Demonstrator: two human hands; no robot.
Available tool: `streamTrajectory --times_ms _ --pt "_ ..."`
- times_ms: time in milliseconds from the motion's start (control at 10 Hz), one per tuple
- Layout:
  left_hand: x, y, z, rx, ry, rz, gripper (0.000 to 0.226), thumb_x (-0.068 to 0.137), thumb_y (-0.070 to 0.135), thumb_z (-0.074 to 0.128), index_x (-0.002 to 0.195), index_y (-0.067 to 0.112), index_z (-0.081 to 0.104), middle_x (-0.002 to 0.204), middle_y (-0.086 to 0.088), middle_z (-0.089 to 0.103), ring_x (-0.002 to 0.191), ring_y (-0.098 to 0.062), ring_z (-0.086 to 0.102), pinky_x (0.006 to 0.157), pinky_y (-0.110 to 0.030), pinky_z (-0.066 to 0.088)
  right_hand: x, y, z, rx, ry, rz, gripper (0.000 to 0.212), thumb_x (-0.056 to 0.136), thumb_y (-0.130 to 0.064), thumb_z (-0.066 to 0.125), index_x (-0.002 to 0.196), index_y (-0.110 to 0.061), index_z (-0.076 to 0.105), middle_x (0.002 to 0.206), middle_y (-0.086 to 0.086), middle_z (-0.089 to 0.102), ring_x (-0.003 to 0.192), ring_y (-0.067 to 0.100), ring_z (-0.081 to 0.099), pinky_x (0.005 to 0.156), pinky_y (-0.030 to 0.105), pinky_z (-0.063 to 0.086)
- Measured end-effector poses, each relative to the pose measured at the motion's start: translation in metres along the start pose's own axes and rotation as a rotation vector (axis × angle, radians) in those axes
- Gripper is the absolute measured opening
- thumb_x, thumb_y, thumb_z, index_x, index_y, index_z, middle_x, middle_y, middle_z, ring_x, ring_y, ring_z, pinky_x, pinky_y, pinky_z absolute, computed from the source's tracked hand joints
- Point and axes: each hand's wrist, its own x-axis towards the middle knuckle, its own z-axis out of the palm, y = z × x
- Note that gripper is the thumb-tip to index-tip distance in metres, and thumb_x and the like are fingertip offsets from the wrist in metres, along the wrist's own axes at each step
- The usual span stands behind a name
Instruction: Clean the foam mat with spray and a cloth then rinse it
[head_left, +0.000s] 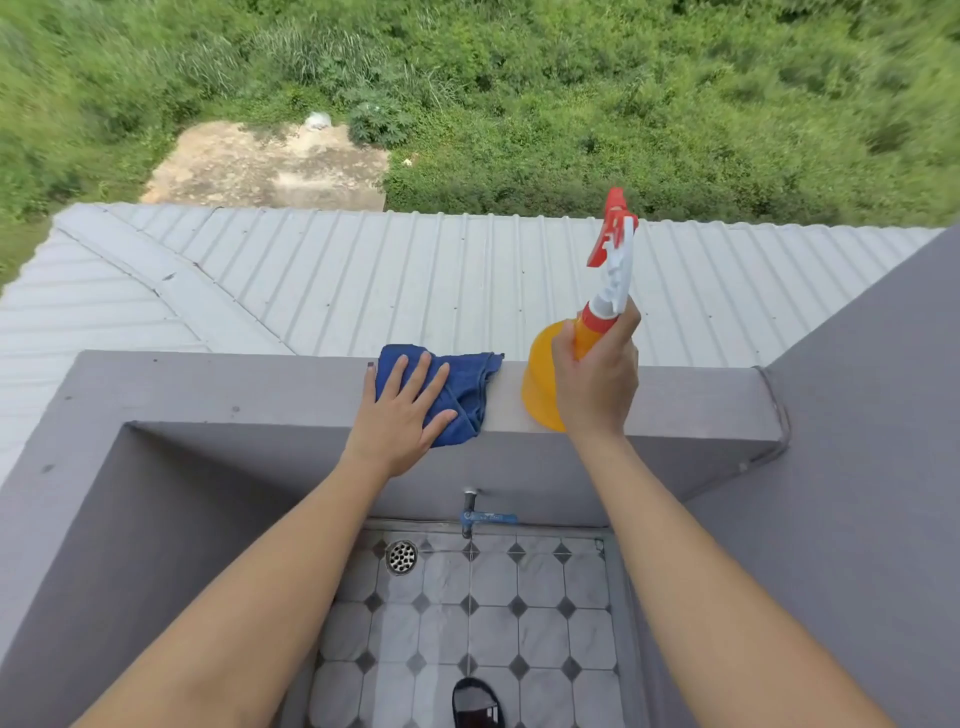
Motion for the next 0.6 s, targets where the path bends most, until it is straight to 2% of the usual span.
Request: streamTrajectory --times_ms 200,300,400,500,600 --pt "-0.001 0.001 -0.002 -0.012 -0.012 -0.001 0.081 0.083 0.065 -0.012 0.153 0.027 -0.001 0.162 0.000 0.002 0.149 -0.027 0.002 0.117 -0.051 0.002 -0.002 0.000 -0.005 0.003 -0.047 -0.004 0.054 0.095 -0.036 0.052 0.137 -0.006 0.035 0.118 0.016 0.061 0.104 0.040 0.058 0.082 0.050 0.050" --pt "-0.004 0.001 -0.010 -0.040 -0.049 -0.020 0.072 0.093 0.062 0.005 0.152 0.025 -0.008 0.162 0.002 -0.005 0.149 -0.024 -0.004 0.117 -0.051 -0.002 -0.006 0.003 -0.015 0.077 -0.113 0.019 0.064 0.094 -0.052 0.045 0.144 -0.013 0.032 0.132 0.009 0.056 0.119 0.033 0.053 0.097 0.051 0.044" --pt "-0.015 0.002 -0.031 -0.106 -0.007 -0.023 0.071 0.096 0.059 0.013 0.153 0.022 -0.007 0.162 0.002 -0.006 0.149 -0.022 -0.002 0.118 -0.046 0.002 -0.022 0.001 -0.037 0.142 -0.101 0.032 0.061 0.099 -0.047 0.034 0.151 -0.016 0.028 0.148 0.005 0.047 0.135 0.025 0.045 0.110 0.053 0.035" --pt "-0.031 -0.009 -0.066 -0.122 0.047 -0.003 0.069 0.098 0.055 0.017 0.152 0.019 -0.007 0.162 0.000 -0.005 0.149 -0.021 0.003 0.119 -0.042 0.006 -0.028 -0.002 -0.064 0.119 -0.035 0.076 0.056 0.099 -0.034 0.028 0.151 -0.014 0.031 0.149 0.007 0.047 0.136 0.026 0.044 0.111 0.050 0.035" --pt "-0.047 -0.028 -0.113 -0.157 0.093 -0.020 0.066 0.101 0.048 0.019 0.152 0.017 -0.008 0.161 0.000 -0.007 0.149 -0.021 0.001 0.120 -0.041 0.003 -0.014 -0.019 -0.106 0.001 -0.062 0.082 0.057 0.101 -0.036 0.025 0.153 -0.014 0.026 0.155 0.007 0.039 0.143 0.030 0.034 0.118 0.047 0.025"
